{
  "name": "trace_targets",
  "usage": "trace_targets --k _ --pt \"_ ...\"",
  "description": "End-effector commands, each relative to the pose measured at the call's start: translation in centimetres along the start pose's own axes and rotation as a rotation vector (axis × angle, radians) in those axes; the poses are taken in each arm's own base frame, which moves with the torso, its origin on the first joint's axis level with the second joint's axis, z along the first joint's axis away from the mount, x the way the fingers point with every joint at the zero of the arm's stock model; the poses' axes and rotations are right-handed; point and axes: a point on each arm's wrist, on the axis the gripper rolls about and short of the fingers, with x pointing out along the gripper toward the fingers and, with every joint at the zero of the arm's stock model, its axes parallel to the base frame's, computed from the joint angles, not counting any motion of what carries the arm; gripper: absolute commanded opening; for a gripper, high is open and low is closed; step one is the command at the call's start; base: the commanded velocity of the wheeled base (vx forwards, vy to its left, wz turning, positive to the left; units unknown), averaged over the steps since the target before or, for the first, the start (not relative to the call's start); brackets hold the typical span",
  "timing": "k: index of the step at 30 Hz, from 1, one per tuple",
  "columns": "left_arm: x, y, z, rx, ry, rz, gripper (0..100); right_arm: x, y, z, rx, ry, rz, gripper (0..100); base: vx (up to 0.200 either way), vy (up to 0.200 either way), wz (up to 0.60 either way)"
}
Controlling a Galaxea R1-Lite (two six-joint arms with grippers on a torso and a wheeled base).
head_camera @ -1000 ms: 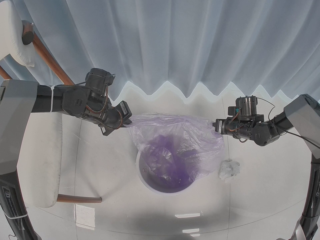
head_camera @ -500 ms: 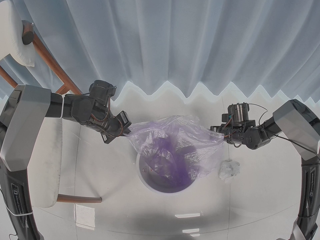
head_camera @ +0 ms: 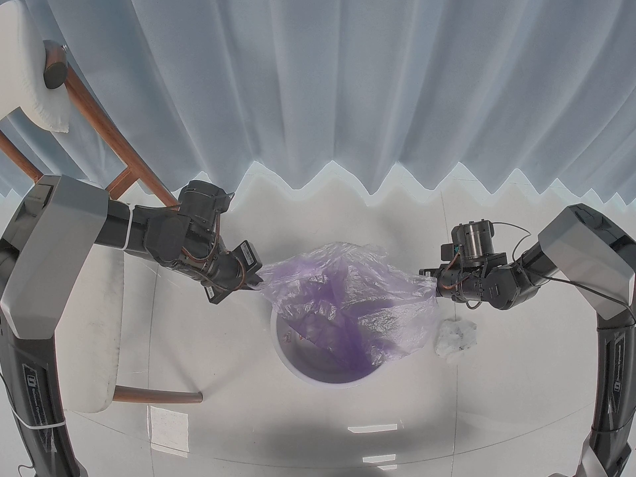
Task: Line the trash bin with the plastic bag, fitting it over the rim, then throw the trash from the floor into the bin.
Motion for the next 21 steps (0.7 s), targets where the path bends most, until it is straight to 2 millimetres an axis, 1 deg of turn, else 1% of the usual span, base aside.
trace_targets --k 1,5,8,11,13,17,21 --pt "1.1 0.2 0.2 0.004 -0.022 -0.015 0 0.2 0.6 0.1 -0.005 -0.007 0.013 0 0.000 0.000 0.00" --pt "1.9 0.3 0.7 -0.012 -0.045 -0.036 0 0.5 0.6 0.6 -0.006 -0.031 0.017 0 0.000 0.000 0.00" --pt "2.2 0.8 1.6 -0.048 -0.064 -0.038 0 1.0 0.7 1.1 -0.008 -0.049 0.019 0 0.000 0.000 0.00" --pt "2.2 0.8 1.8 -0.075 -0.069 -0.041 0 1.2 0.7 1.3 -0.010 -0.052 0.019 0 0.000 0.000 0.00" --pt "2.2 1.0 1.9 -0.110 -0.069 -0.039 0 1.6 0.6 0.9 -0.012 -0.043 0.018 0 0.000 0.000 0.00" --pt "2.3 1.3 1.6 -0.128 -0.056 -0.025 0 1.8 0.5 0.5 -0.012 -0.030 0.013 0 0.000 0.000 0.00" --pt "2.5 1.7 0.6 -0.129 -0.026 -0.002 0 1.8 0.3 -0.3 -0.008 -0.002 -0.011 0 0.000 0.000 0.00"
